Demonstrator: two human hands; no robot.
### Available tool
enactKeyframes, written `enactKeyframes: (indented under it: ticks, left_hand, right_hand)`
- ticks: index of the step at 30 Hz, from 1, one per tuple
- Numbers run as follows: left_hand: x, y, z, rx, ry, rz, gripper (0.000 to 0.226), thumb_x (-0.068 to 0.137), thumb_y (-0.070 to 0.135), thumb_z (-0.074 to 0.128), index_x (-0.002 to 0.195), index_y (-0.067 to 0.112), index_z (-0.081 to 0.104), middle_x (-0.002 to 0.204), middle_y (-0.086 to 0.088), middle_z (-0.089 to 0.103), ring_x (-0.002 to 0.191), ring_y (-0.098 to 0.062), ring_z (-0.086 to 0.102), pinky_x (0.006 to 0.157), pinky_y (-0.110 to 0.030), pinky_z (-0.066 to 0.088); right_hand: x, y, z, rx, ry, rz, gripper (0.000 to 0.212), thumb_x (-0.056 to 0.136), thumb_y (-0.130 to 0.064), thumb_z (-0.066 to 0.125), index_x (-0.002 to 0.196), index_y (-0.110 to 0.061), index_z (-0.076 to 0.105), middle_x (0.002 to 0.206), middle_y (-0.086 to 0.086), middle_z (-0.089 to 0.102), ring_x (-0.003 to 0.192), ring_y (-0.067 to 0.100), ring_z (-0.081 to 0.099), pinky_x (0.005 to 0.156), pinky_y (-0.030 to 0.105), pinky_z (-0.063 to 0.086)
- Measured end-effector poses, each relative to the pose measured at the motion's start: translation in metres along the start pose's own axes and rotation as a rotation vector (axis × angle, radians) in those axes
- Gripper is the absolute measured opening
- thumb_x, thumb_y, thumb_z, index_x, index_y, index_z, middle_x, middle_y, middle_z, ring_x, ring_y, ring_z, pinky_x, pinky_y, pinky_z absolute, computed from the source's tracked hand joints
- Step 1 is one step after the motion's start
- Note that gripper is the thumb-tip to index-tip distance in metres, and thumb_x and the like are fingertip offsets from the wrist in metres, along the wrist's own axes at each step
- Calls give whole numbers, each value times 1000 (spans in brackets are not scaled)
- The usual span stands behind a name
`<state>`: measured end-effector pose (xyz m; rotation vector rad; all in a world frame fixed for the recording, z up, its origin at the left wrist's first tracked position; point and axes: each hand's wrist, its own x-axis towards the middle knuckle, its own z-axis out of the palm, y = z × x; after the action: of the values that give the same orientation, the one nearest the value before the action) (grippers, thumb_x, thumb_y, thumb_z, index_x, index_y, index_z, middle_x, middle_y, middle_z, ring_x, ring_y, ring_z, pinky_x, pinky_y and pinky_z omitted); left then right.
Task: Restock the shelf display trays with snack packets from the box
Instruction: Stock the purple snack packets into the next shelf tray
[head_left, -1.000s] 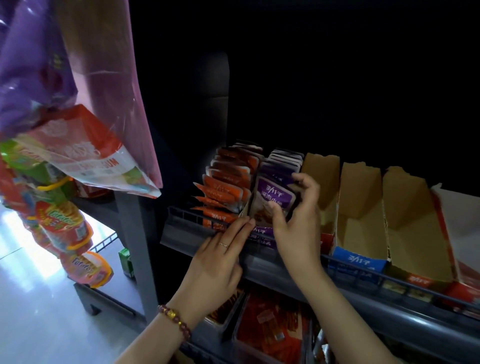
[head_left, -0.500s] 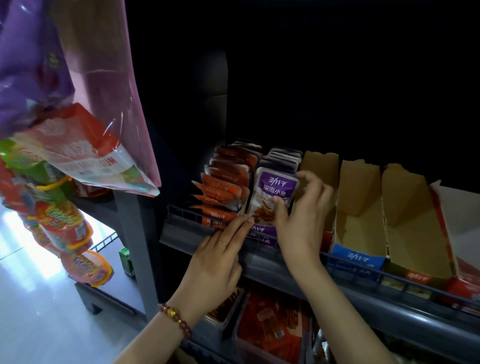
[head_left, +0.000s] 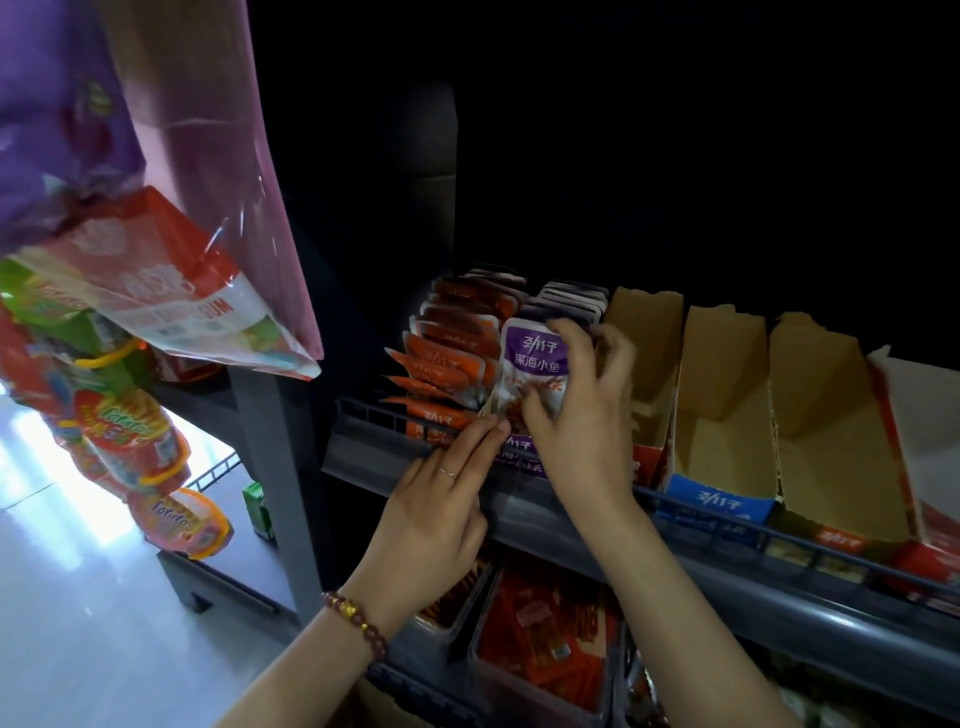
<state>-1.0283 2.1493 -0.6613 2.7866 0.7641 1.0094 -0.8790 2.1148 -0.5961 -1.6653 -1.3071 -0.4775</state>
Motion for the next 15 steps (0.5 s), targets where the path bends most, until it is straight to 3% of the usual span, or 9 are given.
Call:
enactKeyframes:
  ticks: [3, 5, 8, 11, 13, 15]
  left_hand:
    - [0, 0, 0, -4, -1, -1, 72, 82, 18, 36, 151, 23, 15, 156, 8, 16, 129, -12, 38, 103, -21, 27]
    - [0, 1, 0, -9, -3, -3, 72, 82, 19, 36, 151, 24, 15, 156, 9, 16, 129, -12, 39, 102, -22, 28]
    - [1, 1, -1, -10, -1, 3, 72, 83, 18, 36, 151, 24, 15, 156, 8, 18, 129, -11, 39, 102, -23, 31]
    - [0, 0, -2, -15, 7, 19, 71, 84, 18, 37, 151, 23, 15, 158, 9, 14, 133, -8, 35, 104, -22, 33]
    - [-1, 1, -5, -33, 30, 32, 71, 84, 16, 39, 152, 21, 17, 159, 7, 13, 130, -8, 39, 97, -14, 37]
    - [-2, 4, -13, -59, 73, 48, 68, 84, 12, 40, 150, 18, 24, 158, 4, 19, 115, -7, 50, 78, 2, 34]
  right_hand:
    - [1, 0, -3, -148, 24, -32, 62, 79, -14, 72, 134, -23, 44, 135, 13, 39, 118, 29, 47, 87, 43, 51]
    - [3, 0, -5, -212, 21, 8, 63, 79, -20, 73, 135, -24, 44, 126, 13, 45, 109, 29, 52, 81, 41, 50]
    - [2, -1, -5, -186, -25, 46, 63, 83, -25, 69, 138, -27, 38, 118, 12, 46, 96, 25, 54, 74, 40, 51]
    - [0, -3, -4, -178, -41, 21, 64, 83, -25, 68, 139, -28, 36, 118, 12, 42, 100, 25, 50, 75, 41, 52]
    - [-1, -4, -6, -153, -41, 28, 62, 84, -28, 66, 139, -28, 36, 123, 13, 37, 108, 26, 45, 81, 42, 51]
    - [-4, -6, -11, -182, -10, 5, 56, 87, -31, 58, 139, -28, 38, 125, 12, 35, 111, 26, 41, 88, 42, 44]
